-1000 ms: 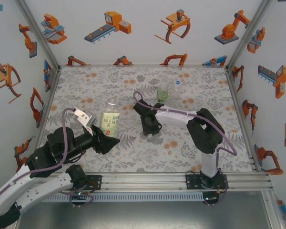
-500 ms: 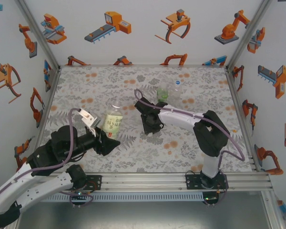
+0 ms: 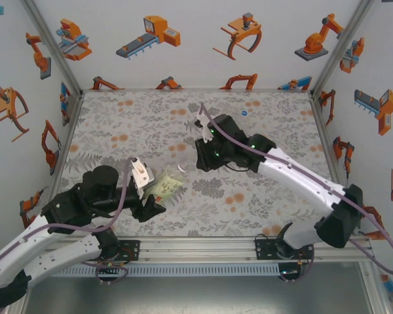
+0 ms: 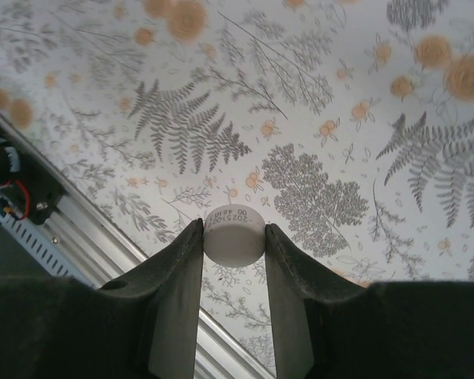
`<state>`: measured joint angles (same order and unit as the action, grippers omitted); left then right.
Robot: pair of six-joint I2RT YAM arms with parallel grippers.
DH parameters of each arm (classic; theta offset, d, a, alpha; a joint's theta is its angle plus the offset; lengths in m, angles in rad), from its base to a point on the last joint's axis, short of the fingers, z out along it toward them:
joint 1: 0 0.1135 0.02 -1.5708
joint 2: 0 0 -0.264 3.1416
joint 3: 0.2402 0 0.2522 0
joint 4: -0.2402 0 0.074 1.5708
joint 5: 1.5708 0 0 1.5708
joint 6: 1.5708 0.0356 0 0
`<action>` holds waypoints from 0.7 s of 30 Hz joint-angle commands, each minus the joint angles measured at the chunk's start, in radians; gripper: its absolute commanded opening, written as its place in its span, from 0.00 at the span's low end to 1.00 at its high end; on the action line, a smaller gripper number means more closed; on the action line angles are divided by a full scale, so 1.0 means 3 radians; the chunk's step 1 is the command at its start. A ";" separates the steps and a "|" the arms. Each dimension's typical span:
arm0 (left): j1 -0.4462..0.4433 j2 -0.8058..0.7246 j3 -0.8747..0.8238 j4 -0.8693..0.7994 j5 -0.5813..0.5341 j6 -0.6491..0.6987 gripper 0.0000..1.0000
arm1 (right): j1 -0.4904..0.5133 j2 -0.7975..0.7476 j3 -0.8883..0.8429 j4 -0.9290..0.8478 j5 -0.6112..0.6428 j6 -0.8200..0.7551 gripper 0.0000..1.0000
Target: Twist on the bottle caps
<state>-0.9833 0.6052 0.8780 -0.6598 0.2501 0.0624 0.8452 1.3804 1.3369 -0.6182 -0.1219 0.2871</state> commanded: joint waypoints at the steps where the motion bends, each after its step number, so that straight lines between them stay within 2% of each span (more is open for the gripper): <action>1: -0.0015 -0.0002 0.0131 -0.0085 0.0335 0.0587 0.00 | 0.0009 -0.0355 -0.0002 0.0128 -0.0304 -0.0487 0.00; 7: -0.0015 -0.0061 0.0139 -0.0126 0.0462 0.1028 0.00 | 0.0013 -0.0952 -0.0153 0.0249 -0.0938 -0.1173 0.00; 12: -0.0013 -0.0097 0.0126 -0.0157 0.0426 0.1244 0.00 | 0.0016 -0.1341 -0.0230 0.0353 -0.1503 -0.1681 0.00; 18: -0.0015 0.0001 0.0159 -0.0178 0.0459 0.1341 0.00 | 0.0040 -0.1445 -0.0249 0.0445 -0.2126 -0.2172 0.00; 21: -0.0015 0.0060 0.0187 -0.0177 0.0494 0.1356 0.00 | 0.0079 -0.1456 -0.0287 0.0617 -0.2270 -0.2246 0.00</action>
<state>-0.9833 0.6094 0.8997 -0.7151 0.3641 0.4297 0.8566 0.9482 1.2671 -0.5018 -0.6865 -0.2943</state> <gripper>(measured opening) 0.568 0.350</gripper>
